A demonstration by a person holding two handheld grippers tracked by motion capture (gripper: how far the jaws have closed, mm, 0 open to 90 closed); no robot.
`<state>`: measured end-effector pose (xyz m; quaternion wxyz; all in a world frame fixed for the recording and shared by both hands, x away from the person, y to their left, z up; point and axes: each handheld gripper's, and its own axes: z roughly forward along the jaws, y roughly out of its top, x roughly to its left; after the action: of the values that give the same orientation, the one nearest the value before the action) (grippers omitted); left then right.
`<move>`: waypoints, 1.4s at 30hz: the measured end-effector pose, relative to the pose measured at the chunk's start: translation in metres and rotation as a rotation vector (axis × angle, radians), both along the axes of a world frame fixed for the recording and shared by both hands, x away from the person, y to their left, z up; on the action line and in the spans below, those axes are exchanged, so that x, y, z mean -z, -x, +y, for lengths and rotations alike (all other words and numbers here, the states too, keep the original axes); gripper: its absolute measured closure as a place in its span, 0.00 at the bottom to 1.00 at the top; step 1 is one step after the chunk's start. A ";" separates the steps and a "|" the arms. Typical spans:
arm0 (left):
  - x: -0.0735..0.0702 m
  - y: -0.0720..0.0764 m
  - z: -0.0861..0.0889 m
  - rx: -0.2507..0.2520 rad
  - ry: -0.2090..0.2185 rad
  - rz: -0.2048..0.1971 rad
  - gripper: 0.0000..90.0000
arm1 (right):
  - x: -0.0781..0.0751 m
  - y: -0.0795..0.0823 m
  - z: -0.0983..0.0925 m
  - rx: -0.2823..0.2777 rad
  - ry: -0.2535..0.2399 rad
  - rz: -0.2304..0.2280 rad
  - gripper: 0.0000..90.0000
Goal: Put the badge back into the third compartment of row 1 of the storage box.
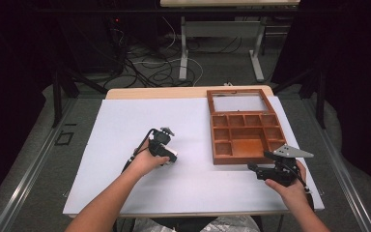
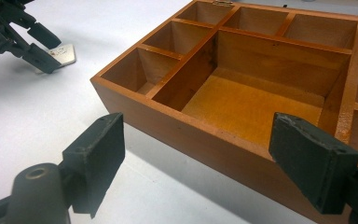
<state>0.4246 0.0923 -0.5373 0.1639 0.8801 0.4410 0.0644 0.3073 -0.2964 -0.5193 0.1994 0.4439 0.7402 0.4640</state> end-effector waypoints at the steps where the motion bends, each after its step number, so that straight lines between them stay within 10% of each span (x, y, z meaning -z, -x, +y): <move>1: 0.000 0.000 0.000 -0.001 0.001 0.007 0.28 | 0.000 0.000 0.000 0.000 0.000 0.001 0.20; 27: -0.005 -0.002 -0.005 -0.003 -0.027 0.035 0.37 | 0.000 0.000 0.002 0.000 -0.010 0.012 0.20; 42: -0.014 0.002 0.000 0.003 0.009 -0.015 0.37 | 0.000 0.000 0.002 0.003 0.013 -0.005 0.21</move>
<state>0.4222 0.0920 -0.5230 0.1711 0.8795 0.4387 0.0688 0.3070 -0.2941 -0.5192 0.2048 0.4424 0.7420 0.4603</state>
